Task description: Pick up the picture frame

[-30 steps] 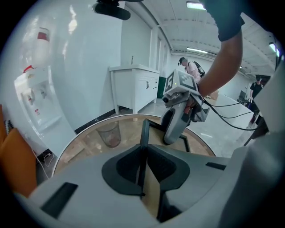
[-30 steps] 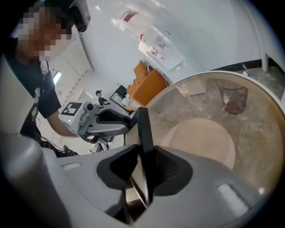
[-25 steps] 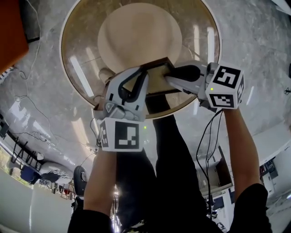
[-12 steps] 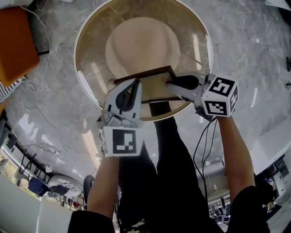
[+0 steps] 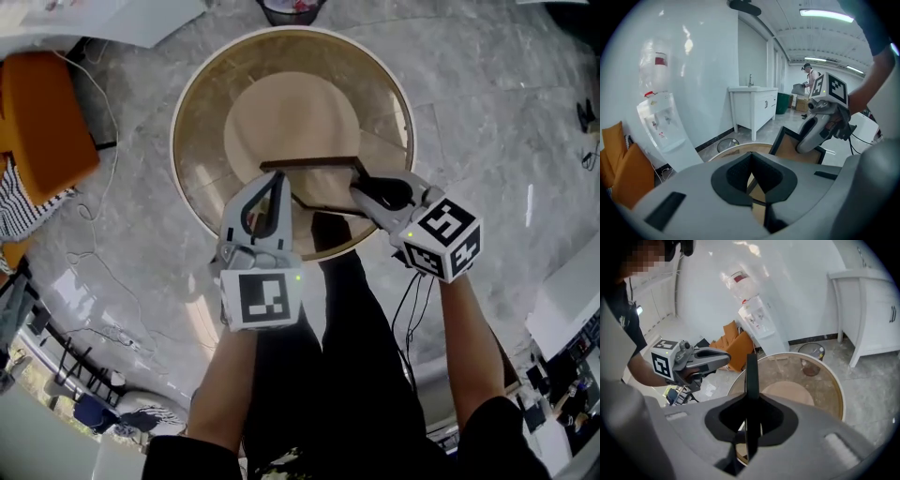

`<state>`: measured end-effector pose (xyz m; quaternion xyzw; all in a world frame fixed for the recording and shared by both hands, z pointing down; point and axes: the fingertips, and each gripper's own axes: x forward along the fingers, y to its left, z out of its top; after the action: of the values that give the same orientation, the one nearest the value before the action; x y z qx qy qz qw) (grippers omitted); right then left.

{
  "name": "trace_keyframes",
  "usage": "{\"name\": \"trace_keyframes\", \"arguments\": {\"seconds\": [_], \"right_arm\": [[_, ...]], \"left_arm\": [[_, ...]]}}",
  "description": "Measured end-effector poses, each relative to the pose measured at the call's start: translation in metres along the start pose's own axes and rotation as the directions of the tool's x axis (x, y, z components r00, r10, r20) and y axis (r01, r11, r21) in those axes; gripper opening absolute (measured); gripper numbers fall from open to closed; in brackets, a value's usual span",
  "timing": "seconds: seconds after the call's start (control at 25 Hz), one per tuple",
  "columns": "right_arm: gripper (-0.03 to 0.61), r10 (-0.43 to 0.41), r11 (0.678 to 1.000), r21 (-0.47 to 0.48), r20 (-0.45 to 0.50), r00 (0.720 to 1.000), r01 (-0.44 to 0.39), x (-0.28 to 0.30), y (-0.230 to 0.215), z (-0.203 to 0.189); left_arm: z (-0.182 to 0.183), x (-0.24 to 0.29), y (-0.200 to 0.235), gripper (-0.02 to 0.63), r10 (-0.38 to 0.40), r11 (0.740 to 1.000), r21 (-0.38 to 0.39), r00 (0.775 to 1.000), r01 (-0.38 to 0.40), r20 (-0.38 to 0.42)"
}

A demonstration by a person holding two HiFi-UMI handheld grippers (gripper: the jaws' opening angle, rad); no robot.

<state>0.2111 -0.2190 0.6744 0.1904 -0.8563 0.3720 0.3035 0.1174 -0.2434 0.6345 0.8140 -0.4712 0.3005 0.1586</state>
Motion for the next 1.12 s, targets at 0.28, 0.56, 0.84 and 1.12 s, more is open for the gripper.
{"name": "trace_keyframes", "arguments": {"seconds": [0.28,0.56,0.84,1.12], "right_arm": [[0.048,-0.139,0.983,-0.104,0.125,0.982,0.152,-0.065,0.045,0.068],[0.048,-0.202,0.966,-0.097,0.298,0.933,0.24,-0.152,0.09,0.134],[0.048,-0.188,0.946,-0.173,0.39,0.901,0.273,-0.201,0.13,0.199],[0.048,-0.17,0.945,-0.181,0.445,0.879,0.274,-0.221,0.165,0.227]], "left_arm": [[0.091,-0.042,-0.004,0.014,-0.016,1.0,0.025,0.991,0.012,0.13],[0.207,-0.126,-0.004,0.014,-0.003,1.0,0.005,0.955,0.002,0.296],[0.261,-0.199,0.024,0.014,0.087,0.996,-0.029,0.922,-0.082,0.377],[0.285,-0.241,0.041,0.014,0.13,0.991,-0.091,0.892,-0.1,0.432]]}}
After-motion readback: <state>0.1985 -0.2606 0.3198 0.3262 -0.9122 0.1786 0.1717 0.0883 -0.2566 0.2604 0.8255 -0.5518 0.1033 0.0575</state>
